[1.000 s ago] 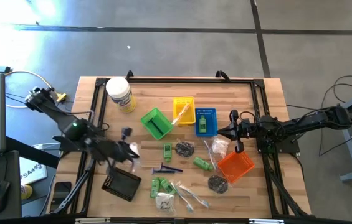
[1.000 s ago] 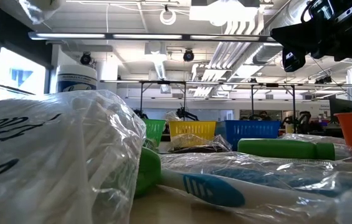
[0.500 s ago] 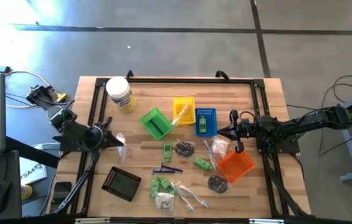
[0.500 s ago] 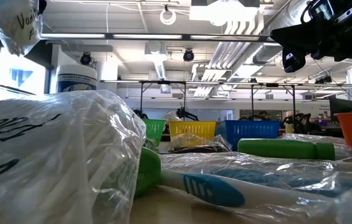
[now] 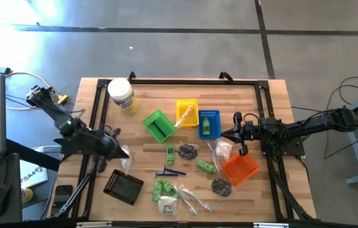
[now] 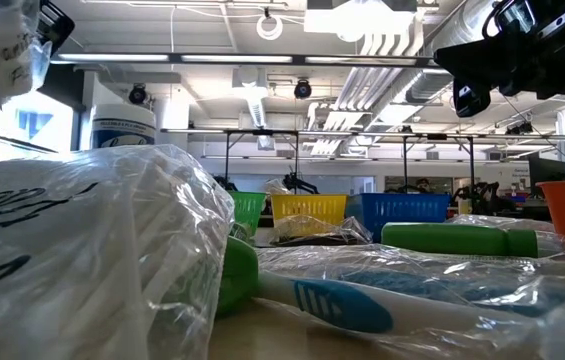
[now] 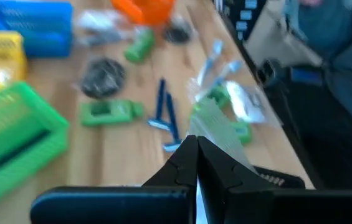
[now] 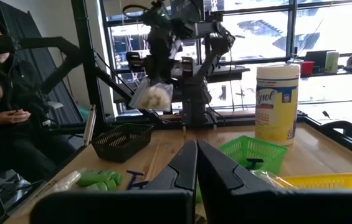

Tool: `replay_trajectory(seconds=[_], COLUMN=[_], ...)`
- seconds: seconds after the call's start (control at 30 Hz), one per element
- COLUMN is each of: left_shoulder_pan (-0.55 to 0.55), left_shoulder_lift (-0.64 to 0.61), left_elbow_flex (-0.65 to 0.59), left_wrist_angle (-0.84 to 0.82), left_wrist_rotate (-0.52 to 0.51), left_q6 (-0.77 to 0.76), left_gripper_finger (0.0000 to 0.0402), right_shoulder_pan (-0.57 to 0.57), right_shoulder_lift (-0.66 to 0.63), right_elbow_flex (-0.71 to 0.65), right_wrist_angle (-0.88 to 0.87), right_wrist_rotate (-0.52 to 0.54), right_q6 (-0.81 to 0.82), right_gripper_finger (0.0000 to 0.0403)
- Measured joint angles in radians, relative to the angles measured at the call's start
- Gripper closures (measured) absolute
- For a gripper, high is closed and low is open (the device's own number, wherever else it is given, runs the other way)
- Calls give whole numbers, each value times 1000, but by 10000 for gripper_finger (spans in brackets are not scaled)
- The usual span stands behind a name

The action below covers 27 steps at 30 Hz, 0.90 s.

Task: Pick & Place Travel size toiletries
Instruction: Put the cotton pack into the black basket

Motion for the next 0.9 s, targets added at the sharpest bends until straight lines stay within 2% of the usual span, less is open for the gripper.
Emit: replay_trajectory(seconds=[0.23,0.4,0.6,0.9], left_shoulder_pan=[-6,-43,-82,-93], left_shoulder_lift=[334,515,626,696], left_elbow_flex=[98,184,276,288], left_wrist_angle=[15,-21,-97,-216], left_wrist_rotate=[188,212,212,186], left_q6=[-79,-85,-170,-306], left_gripper_finger=[401,401,401,401], right_shoulder_pan=[0,0,0,0], right_shoulder_lift=[0,0,0,0], right_elbow_flex=[0,0,0,0], right_wrist_angle=[-3,-13,-18,-18], right_wrist_rotate=[0,0,2,4], right_q6=[0,0,0,0], right_gripper_finger=[399,399,399,399])
